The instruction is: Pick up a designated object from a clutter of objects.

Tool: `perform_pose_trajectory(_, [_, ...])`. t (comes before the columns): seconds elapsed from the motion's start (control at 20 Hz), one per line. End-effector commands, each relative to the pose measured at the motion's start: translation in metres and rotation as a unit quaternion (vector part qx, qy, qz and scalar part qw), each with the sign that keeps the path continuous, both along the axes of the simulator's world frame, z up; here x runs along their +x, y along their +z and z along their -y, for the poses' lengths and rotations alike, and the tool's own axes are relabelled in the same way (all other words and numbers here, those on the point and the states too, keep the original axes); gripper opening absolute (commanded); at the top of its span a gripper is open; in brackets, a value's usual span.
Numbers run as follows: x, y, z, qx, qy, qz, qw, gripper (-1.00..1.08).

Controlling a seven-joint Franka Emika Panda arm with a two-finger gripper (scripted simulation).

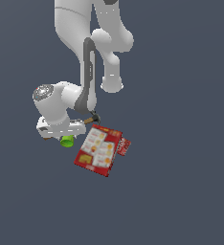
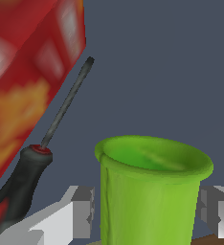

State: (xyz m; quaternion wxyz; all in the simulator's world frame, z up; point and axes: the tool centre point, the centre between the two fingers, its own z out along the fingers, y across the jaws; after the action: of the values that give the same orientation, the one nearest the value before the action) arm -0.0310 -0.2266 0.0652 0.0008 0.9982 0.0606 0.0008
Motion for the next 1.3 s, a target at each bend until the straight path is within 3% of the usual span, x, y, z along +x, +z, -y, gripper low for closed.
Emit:
perform_pose_trajectory(0.0, [0.002,0.013,-0.014,0.0,0.001,0.001,1.0,-1.0])
perform_pose_trajectory(0.35, [0.006,0.062,-0.069,0.0,0.001,0.001,1.0,-1.0])
perform_pose_trajectory(1.25, [0.023,0.22,-0.244,-0.002,0.001,0.0,1.0,-1.0])
